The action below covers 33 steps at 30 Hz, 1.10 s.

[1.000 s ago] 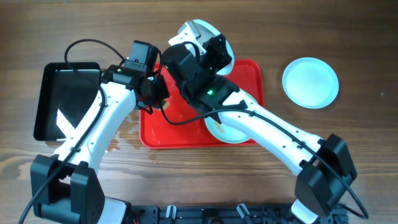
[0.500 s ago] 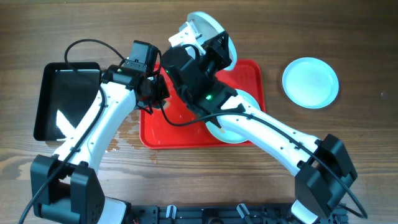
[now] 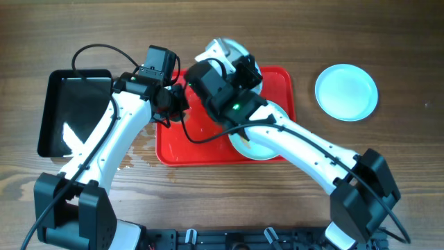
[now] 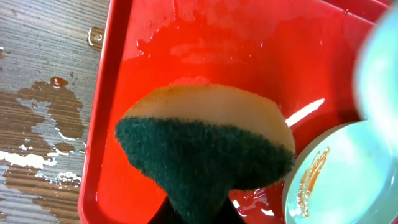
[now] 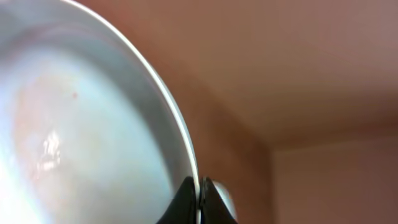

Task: Clean dirty plates on tray and stack at the side
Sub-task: 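Carry the plate right and stack it on the cleaned plate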

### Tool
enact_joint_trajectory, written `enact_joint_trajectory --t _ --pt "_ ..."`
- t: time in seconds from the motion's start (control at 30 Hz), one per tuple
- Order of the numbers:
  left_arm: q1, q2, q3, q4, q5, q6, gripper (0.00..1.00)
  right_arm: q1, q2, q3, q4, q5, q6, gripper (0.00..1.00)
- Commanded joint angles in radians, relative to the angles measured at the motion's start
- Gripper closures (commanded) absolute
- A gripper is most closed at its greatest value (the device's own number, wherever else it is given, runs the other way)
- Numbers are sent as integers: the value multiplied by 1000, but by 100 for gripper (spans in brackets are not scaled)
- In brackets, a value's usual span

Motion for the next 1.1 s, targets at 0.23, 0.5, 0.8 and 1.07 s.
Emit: enact_joint_trajectory --t 0.23,0.5,0.8,1.07 --pt "7 -1 5 -2 8 -14 96 -531 -193 39 -108 -1139 515 96" --pt "7 -1 5 8 8 -13 95 -940 -179 -45 -205 -1218 518 96" --pt "7 -1 5 14 8 -13 96 -1192 -177 -319 40 -1192 527 96" --pt "7 -1 5 14 8 -14 96 -1243 -175 -507 292 -1192 585 96"
